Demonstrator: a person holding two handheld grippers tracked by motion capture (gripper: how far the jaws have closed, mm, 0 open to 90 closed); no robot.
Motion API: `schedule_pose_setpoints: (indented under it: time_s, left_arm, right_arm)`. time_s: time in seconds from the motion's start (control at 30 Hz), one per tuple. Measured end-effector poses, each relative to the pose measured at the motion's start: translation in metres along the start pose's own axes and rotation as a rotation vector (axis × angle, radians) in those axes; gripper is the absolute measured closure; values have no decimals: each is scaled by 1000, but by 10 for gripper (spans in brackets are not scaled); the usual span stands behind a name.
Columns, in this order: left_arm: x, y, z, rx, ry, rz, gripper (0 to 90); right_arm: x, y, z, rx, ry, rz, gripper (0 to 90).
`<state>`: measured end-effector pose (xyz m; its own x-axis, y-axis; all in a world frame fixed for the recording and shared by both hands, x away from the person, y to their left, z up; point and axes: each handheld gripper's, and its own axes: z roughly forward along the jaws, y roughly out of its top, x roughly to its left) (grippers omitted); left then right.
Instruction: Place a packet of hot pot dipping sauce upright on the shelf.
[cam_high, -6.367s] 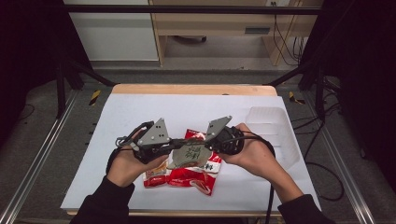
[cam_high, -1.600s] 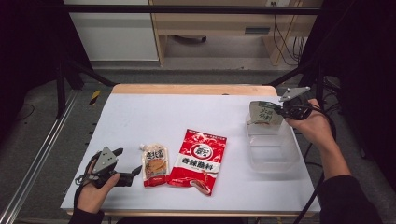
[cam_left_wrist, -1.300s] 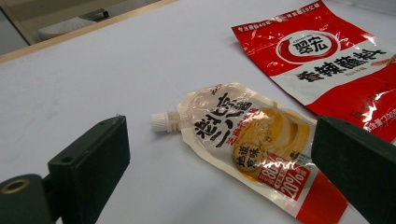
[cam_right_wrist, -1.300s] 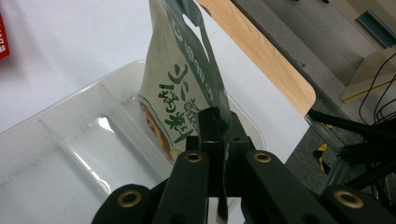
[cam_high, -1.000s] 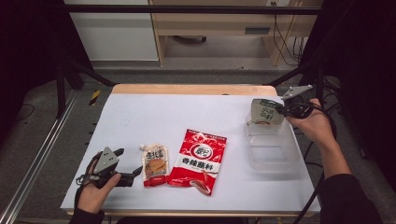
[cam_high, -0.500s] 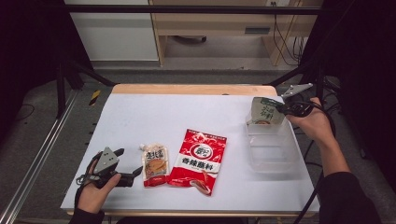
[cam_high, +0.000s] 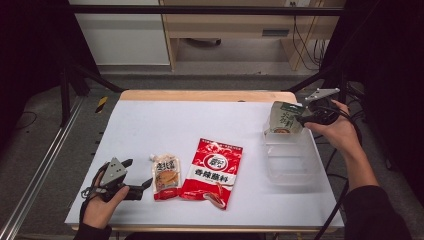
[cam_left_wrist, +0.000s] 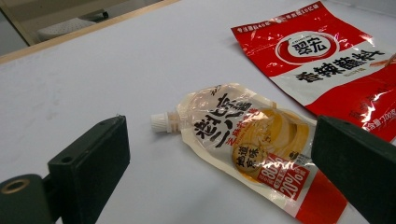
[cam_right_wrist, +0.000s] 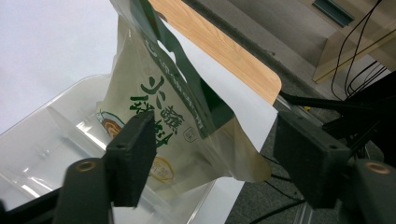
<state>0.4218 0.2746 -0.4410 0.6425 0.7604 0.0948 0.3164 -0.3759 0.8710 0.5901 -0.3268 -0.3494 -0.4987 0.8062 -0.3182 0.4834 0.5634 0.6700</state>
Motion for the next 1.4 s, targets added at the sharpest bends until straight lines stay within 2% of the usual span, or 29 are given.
schedule_pose_setpoints:
  time_s: [0.2,0.43,0.67,0.83,1.0,1.13,1.2,1.37,1.4]
  left_arm:
    - [0,0,0,2,-1,2,45]
    - [0,0,0,5,0,4,45]
    - [0,0,0,9,1,3,44]
    - [1,-1,-2,16,2,7,43]
    - [-3,-2,-1,42,-11,42,43]
    - [-8,-4,-3,53,-10,55,42]
    - [-11,-7,-5,69,-4,69,42]
    - [-13,-14,-13,93,34,82,42]
    - [-13,-15,-14,89,39,71,42]
  right_arm:
    - [1,2,-10,-26,-20,0,225]
    - [7,4,-30,-59,-11,9,151]
    - [30,13,-63,-104,5,-25,102]
    - [63,21,-89,-152,21,-68,85]
    - [109,28,-102,-186,58,-120,94]
    - [144,30,-101,-198,103,-139,105]
    - [162,32,-97,-201,146,-143,111]
    - [203,40,-80,-181,211,-167,125]
    - [212,42,-76,-178,222,-178,129]
